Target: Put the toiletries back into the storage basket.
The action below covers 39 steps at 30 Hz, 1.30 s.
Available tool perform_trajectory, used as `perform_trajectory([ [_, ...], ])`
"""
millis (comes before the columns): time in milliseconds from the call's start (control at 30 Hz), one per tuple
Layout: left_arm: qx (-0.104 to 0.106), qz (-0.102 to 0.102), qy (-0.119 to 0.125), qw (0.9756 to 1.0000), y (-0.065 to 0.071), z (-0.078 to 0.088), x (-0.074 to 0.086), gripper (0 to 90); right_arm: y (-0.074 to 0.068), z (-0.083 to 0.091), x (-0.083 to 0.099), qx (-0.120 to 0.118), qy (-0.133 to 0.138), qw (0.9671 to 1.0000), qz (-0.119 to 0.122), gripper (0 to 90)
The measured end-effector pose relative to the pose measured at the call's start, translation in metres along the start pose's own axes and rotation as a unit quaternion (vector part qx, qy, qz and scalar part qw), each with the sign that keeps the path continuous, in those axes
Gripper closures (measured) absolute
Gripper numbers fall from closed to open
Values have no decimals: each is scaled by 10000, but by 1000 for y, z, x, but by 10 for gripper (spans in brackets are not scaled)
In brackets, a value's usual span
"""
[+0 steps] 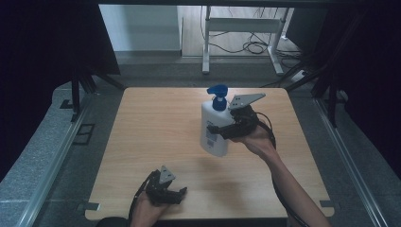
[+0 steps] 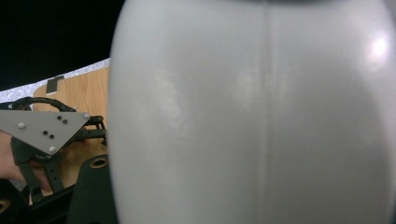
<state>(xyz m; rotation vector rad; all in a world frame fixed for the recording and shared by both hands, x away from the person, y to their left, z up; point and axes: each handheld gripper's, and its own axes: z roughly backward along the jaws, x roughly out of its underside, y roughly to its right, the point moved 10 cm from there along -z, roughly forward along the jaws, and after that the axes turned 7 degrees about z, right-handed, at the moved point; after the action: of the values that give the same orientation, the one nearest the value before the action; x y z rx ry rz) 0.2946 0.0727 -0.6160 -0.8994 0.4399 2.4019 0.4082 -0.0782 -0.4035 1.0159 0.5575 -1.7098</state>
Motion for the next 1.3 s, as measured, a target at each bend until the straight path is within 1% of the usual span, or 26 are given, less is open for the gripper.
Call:
perform_trajectory([
  [233, -2, 4, 1, 10000, 0, 0, 0, 120, 8, 0, -6, 12, 18, 10000, 57, 366],
  [667, 0, 5, 2, 10000, 0, 0, 0, 120, 26, 1, -20, 46, 99, 9999, 49, 367],
  [833, 2, 10, 2, 10000, 0, 0, 0, 120, 32, 1, -24, 56, 75, 9999, 74, 367],
  [1000, -2, 4, -6, 10000, 0, 0, 0, 121, 40, 0, -28, 107, 39, 9999, 102, 368],
  [1100, -2, 11, -2, 10000, 0, 0, 0, 120, 46, 0, -31, 194, 46, 9997, 109, 368],
  [1300, 4, 17, -1, 10000, 0, 0, 0, 120, 57, -1, -34, 289, 62, 9995, 57, 368],
])
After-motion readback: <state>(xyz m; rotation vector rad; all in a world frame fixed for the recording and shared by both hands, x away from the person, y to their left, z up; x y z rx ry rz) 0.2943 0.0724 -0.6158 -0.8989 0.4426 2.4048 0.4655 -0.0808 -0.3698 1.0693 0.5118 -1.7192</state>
